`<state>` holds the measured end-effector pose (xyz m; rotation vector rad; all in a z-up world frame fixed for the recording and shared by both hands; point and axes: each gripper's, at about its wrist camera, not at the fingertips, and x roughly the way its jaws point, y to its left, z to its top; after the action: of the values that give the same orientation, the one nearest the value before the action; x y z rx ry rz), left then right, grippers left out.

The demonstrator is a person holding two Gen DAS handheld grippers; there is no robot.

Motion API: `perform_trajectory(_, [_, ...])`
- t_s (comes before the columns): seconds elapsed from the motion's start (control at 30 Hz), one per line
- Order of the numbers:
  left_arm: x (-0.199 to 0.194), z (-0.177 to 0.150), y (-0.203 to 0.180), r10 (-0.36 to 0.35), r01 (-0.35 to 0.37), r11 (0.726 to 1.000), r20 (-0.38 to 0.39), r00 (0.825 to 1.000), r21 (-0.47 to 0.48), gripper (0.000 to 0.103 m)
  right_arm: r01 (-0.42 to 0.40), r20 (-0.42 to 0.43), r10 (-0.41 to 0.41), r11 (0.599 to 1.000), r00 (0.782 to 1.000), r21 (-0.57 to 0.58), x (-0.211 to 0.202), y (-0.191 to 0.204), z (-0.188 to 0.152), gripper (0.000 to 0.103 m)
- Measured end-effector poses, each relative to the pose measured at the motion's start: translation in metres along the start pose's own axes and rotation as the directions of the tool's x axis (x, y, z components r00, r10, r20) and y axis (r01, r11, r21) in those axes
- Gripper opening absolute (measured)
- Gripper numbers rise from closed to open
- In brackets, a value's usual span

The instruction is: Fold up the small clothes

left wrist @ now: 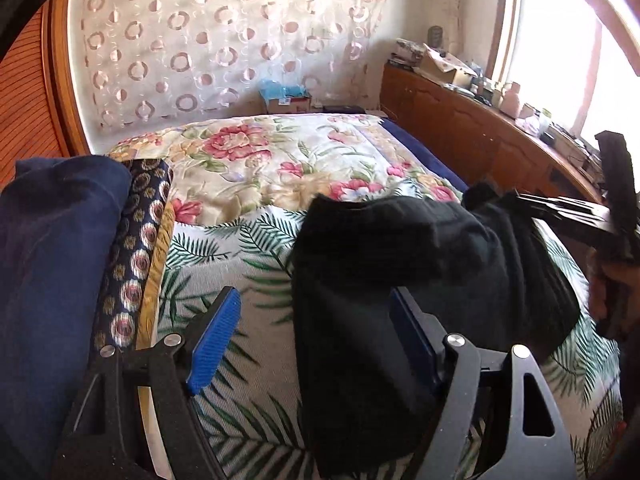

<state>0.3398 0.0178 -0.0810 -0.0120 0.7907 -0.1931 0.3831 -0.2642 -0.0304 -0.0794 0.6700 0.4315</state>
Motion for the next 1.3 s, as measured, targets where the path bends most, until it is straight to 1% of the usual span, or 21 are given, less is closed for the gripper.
perform_trajectory(0.03, [0.004, 0.002, 0.002, 0.012, -0.012, 1.0, -0.003, 1.0, -0.008, 0.077, 0.014, 0.008, -0.014, 1.0, 1.0, -0.002, -0.003, 0.001, 0.001, 0.04])
perform_trajectory(0.07, [0.007, 0.003, 0.003, 0.014, -0.014, 1.0, -0.001, 1.0, -0.013, 0.077, 0.01, 0.012, -0.01, 1.0, 1.0, 0.004, -0.007, 0.0, 0.0, 0.044])
perform_trajectory(0.13, [0.014, 0.004, 0.006, 0.021, -0.021, 0.999, -0.011, 1.0, -0.032, 0.077, -0.012, 0.006, 0.012, 1.0, 1.0, 0.02, -0.009, 0.002, -0.001, 0.057])
perform_trajectory(0.27, [0.03, 0.001, 0.016, -0.007, 0.002, 0.996, -0.057, 0.998, -0.088, 0.077, -0.061, -0.03, 0.062, 0.998, 0.998, 0.025, -0.004, 0.006, -0.004, 0.059])
perform_trajectory(0.37, [0.038, -0.003, 0.02, -0.032, 0.022, 0.992, -0.082, 0.996, -0.123, 0.077, -0.056, -0.068, 0.057, 0.998, 0.996, 0.015, 0.009, 0.007, -0.006, 0.059])
perform_trajectory(0.43, [0.038, -0.004, 0.019, -0.039, 0.029, 0.992, -0.08, 0.996, -0.121, 0.077, -0.07, -0.085, 0.073, 0.997, 0.994, 0.036, 0.019, 0.004, -0.006, 0.065])
perform_trajectory(0.5, [0.039, -0.004, 0.018, -0.067, 0.057, 0.991, -0.081, 0.994, -0.117, 0.068, -0.071, -0.103, 0.077, 0.996, 0.992, 0.057, 0.027, 0.001, -0.005, 0.071])
perform_trajectory(0.53, [0.04, -0.003, 0.018, -0.098, 0.086, 0.988, -0.09, 0.991, -0.126, 0.061, -0.062, -0.106, 0.069, 0.996, 0.992, 0.066, 0.029, 0.0, -0.004, 0.073])
perform_trajectory(0.57, [0.042, -0.003, 0.019, -0.133, 0.119, 0.983, -0.097, 0.986, -0.139, 0.057, -0.068, -0.109, 0.076, 0.995, 0.991, 0.079, 0.031, -0.001, -0.002, 0.073])
perform_trajectory(0.6, [0.042, -0.003, 0.018, -0.147, 0.133, 0.981, -0.096, 0.984, -0.144, 0.057, -0.079, -0.108, 0.089, 0.993, 0.99, 0.089, 0.033, -0.002, 0.0, 0.073])
perform_trajectory(0.7, [0.043, -0.002, 0.013, -0.169, 0.156, 0.98, -0.101, 0.98, -0.124, 0.045, -0.084, -0.107, 0.092, 0.994, 0.99, 0.075, 0.035, 0.004, 0.003, 0.073])
perform_trajectory(0.73, [0.044, -0.002, 0.011, -0.189, 0.175, 0.977, -0.105, 0.976, -0.123, 0.036, -0.088, -0.109, 0.094, 0.994, 0.99, 0.065, 0.036, 0.008, 0.003, 0.072])
perform_trajectory(0.77, [0.044, -0.002, 0.01, -0.197, 0.184, 0.975, -0.106, 0.975, -0.125, 0.03, -0.09, -0.111, 0.096, 0.994, 0.989, 0.054, 0.037, 0.012, 0.001, 0.068])
perform_trajectory(0.8, [0.043, -0.001, 0.008, -0.2, 0.187, 0.975, -0.106, 0.974, -0.121, 0.025, -0.101, -0.113, 0.105, 0.994, 0.988, 0.039, 0.038, 0.015, 0.001, 0.057])
perform_trajectory(0.83, [0.042, -0.001, 0.008, -0.207, 0.195, 0.974, -0.102, 0.973, -0.119, 0.016, -0.12, -0.114, 0.123, 0.992, 0.986, 0.031, 0.038, 0.017, 0.001, 0.041])
perform_trajectory(0.87, [0.038, -0.001, 0.007, -0.215, 0.203, 0.972, -0.092, 0.972, -0.121, 0.013, -0.152, -0.118, 0.154, 0.988, 0.981, 0.029, 0.039, 0.017, 0.0, 0.037])
perform_trajectory(0.9, [0.032, 0.0, 0.006, -0.219, 0.209, 0.971, -0.082, 0.972, -0.114, 0.013, -0.163, -0.112, 0.165, 0.986, 0.98, 0.024, 0.039, 0.018, 0.0, 0.029])
perform_trajectory(0.93, [0.023, 0.0, 0.003, -0.218, 0.211, 0.972, -0.06, 0.974, -0.101, 0.012, -0.17, -0.109, 0.17, 0.985, 0.979, 0.008, 0.037, 0.019, 0.0, 0.025])
perform_trajectory(0.97, [0.015, 0.002, 0.002, -0.222, 0.217, 0.971, -0.04, 0.974, -0.097, 0.012, -0.173, -0.101, 0.171, 0.985, 0.98, -0.011, 0.034, 0.02, 0.001, 0.024])
perform_trajectory(1.13, [-0.046, 0.008, -0.005, -0.232, 0.237, 0.969, 0.082, 0.969, -0.071, 0.011, -0.182, 0.016, 0.184, 0.981, 0.983, -0.072, -0.002, 0.026, 0.012, 0.022])
perform_trajectory(1.3, [-0.119, 0.01, 0.001, -0.168, 0.187, 0.98, 0.226, 0.96, -0.065, 0.011, -0.216, 0.12, 0.234, 0.966, 0.965, -0.145, -0.04, 0.044, 0.041, 0.022])
